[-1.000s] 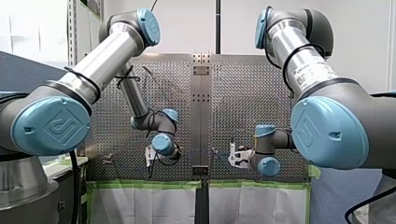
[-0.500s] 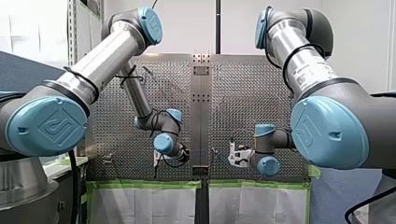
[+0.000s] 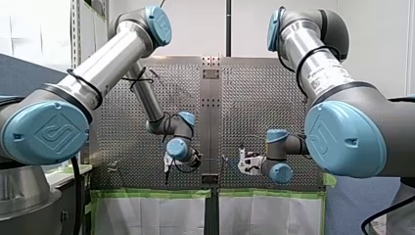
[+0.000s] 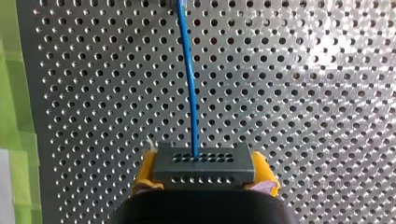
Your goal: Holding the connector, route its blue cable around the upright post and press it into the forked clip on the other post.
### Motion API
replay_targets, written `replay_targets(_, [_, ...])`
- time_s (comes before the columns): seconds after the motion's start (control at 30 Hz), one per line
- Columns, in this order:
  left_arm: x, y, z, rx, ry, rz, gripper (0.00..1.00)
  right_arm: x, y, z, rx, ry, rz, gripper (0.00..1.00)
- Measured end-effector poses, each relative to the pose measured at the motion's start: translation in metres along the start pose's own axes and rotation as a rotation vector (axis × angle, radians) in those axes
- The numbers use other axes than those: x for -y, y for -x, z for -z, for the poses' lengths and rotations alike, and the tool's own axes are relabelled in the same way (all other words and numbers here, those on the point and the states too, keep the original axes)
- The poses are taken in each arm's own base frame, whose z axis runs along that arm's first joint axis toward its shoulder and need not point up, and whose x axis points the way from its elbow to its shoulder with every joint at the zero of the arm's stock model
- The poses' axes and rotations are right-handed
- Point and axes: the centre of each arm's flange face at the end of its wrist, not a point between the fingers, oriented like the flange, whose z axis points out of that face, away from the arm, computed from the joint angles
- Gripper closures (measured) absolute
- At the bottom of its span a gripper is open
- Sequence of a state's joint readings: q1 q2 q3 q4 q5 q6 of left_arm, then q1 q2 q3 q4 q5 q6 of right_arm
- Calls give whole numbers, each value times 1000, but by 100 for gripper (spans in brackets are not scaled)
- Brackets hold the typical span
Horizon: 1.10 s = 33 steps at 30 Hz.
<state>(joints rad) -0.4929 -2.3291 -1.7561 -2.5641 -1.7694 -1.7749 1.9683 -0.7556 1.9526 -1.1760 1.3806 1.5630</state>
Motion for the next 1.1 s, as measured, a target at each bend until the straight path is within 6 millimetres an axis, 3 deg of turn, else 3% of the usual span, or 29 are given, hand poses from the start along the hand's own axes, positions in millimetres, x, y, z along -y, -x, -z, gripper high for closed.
replay_targets(0.5, [29,4,4,62,14,-2,2,4,0,-1,-1,-66,-5,100])
replay_targets(1.1, [46,12,0,115,46,-1,2,-16,-1,-4,-1,-68,-7,100])
